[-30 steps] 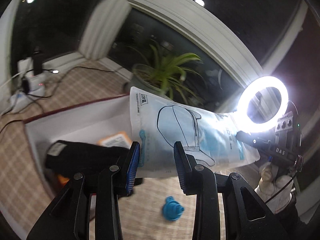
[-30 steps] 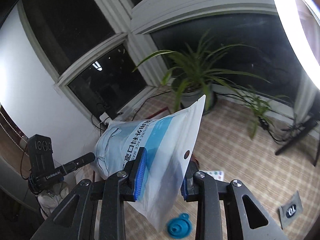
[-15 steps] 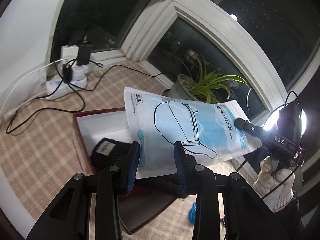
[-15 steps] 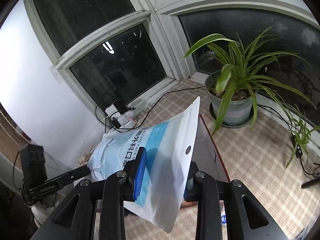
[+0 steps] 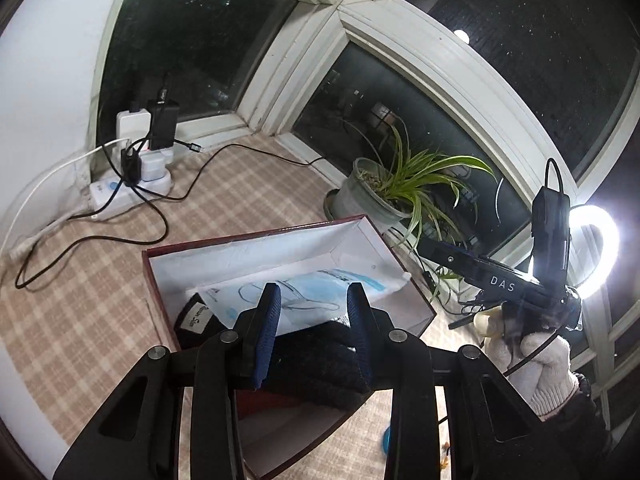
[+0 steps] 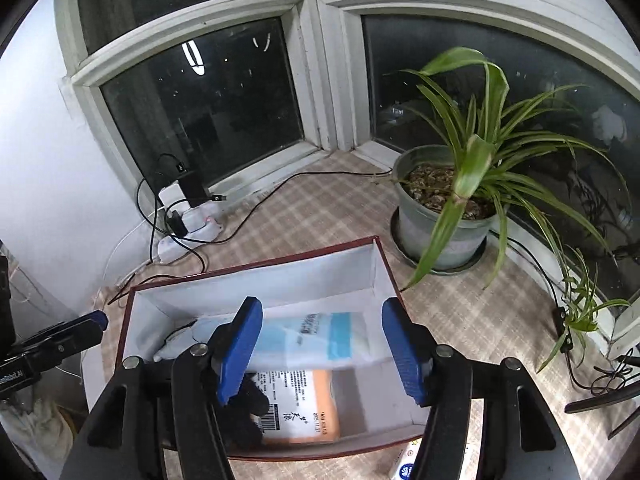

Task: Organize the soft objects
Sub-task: 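Move both tools back from the box to the table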

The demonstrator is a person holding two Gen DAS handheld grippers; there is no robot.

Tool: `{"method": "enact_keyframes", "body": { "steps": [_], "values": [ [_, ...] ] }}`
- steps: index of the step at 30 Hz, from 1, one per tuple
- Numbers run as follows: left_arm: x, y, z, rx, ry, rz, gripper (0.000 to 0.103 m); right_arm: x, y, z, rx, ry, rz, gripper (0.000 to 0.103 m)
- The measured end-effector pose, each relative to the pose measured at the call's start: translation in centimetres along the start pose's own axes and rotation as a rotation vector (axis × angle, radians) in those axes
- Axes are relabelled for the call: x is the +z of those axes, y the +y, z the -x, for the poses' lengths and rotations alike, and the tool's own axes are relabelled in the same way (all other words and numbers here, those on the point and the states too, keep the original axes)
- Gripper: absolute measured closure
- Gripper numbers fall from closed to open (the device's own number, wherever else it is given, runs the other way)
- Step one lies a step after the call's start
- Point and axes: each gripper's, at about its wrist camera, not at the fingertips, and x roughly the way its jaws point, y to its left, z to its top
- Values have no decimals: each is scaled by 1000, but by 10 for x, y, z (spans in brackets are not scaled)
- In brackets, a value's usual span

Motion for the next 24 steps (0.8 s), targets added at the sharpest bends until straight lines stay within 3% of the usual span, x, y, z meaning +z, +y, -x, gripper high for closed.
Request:
{"method": "enact_keyframes", "body": {
  "steps": [10, 13, 17, 24],
  "values": [
    [-4, -8, -2, -5, 15, -27, 72, -15, -28, 30, -28, -24, -43, 38],
    [-7, -14, -4, -17, 28, -40, 66, -22, -36, 45, -31, -39, -65, 37],
    [-12, -23, -3, -22, 35, -67, 41, -36, -52, 72, -43, -68, -103, 32],
    [-26, -42, -7, -51, 71, -126, 41, -70, -74, 114, -68, -94, -147, 32]
  ]
}}
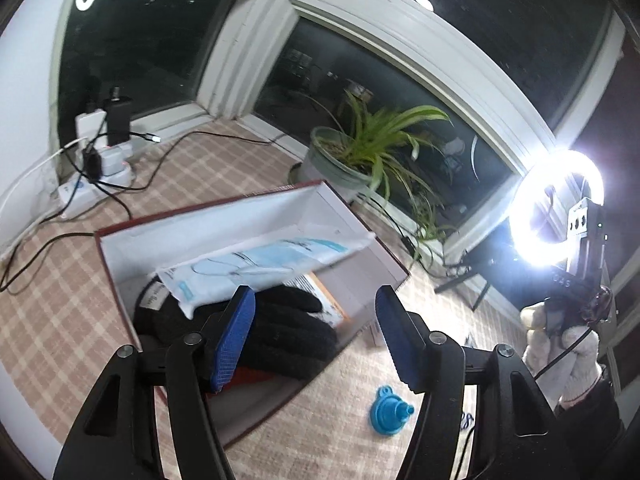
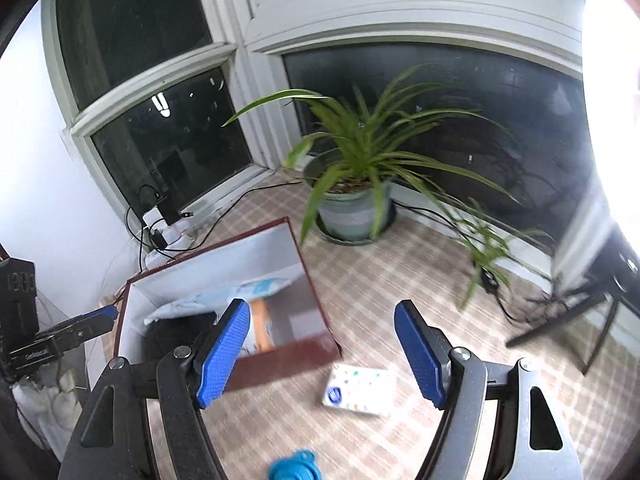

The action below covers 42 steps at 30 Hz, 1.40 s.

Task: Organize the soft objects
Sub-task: 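Move both tools back from the box to the table, then move the right tool to the blue cord while the left tool approaches the blue funnel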

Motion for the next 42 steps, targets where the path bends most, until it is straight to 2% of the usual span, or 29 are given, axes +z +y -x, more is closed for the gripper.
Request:
{"method": "enact_keyframes", "body": {
  "steps": [6, 10, 12, 15, 22, 26, 33, 42],
  "values": [
    [-15, -18, -6, -40, 48, -46, 41, -44, -38, 54, -29, -66, -72, 32],
    [-31, -33, -15, -77, 95, -81, 41, -90, -66, 95, -88, -125, -139, 28],
    [-40, -43, -21, -92, 123, -111, 41, -109, -76, 108, -123, -136, -162, 24],
    [-56, -60, -31, -117, 165, -159, 39, -146, -93, 121, -176, -110, -215, 23],
    [-90, -97, -53, -152, 248, -263, 35, -206, -104, 120, -258, -36, -269, 23],
    [-108, -112, -63, -138, 285, -331, 35, -228, -102, 115, -271, -4, -278, 23],
    [-134, -126, -78, -96, 323, -428, 34, -246, -92, 99, -283, 43, -264, 18],
    [-150, -128, -94, -37, 337, -482, 34, -257, -84, 79, -287, 70, -253, 18]
  ]
}}
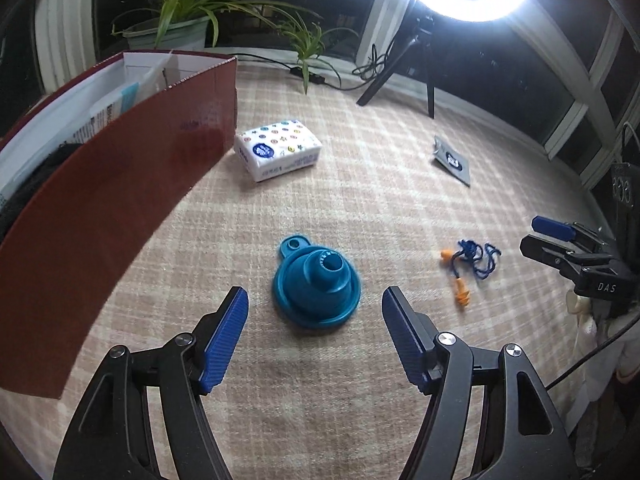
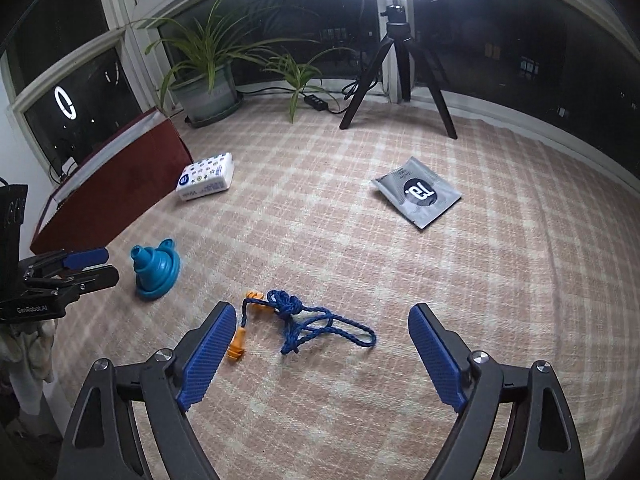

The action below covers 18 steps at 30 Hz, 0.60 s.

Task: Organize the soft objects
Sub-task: 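Move the right tool to the blue cord while the left tool approaches the blue funnel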

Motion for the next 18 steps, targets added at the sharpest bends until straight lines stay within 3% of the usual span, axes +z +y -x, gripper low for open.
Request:
{"method": "enact_keyframes", "body": {
  "steps": [18],
  "values": [
    [-5, 1, -19, 11, 20, -13, 34, -19, 18, -30, -10, 60, 105, 12]
  ]
}}
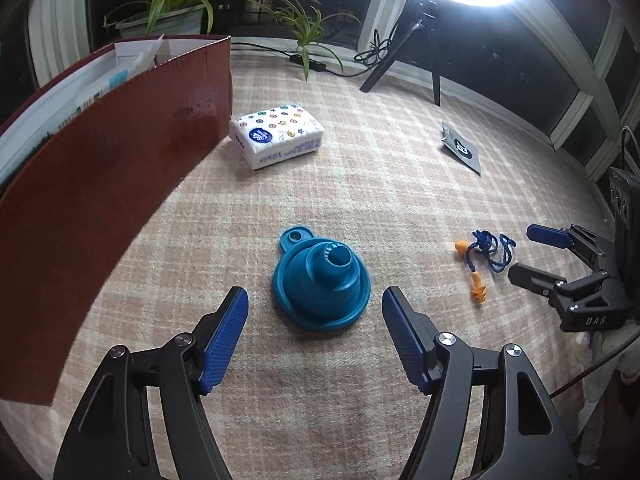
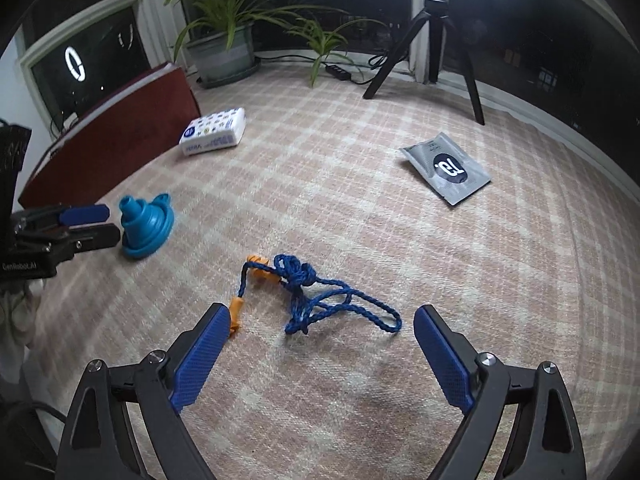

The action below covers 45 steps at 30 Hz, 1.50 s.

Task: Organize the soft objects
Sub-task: 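Move the right tool to the blue cord while the left tool approaches the blue funnel, then close the right gripper on the blue cord while the left gripper grips the funnel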

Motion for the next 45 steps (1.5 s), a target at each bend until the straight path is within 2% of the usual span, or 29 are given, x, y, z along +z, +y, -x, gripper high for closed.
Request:
{"method": "enact_keyframes", "body": {
  "steps": [10, 14, 19, 25, 31, 39, 45],
  "values": [
    [-5, -1, -7, 5, 5, -9, 34, -3, 15, -24, -31, 32, 79, 9],
    [-7, 1, -10, 5, 10, 0, 34, -1, 15, -30, -42, 11, 82, 1],
    [-6, 2, -9, 5, 3, 10, 34, 2, -1, -31, -34, 14, 35, 1],
    [-6, 5, -13, 2, 6, 23, 34, -3, -26, -34, -72, 41, -38, 3],
    [-5, 3, -18, -1, 13, 15, 34, 1, -15, -35, -65, 20, 0, 14],
    [1, 1, -25, 5, -4, 3, 34, 14, -4, -41, -44, 0, 34, 44],
    [5, -1, -30, 10, -32, -3, 34, 13, -9, -38, -45, -8, 15, 60]
  ]
}}
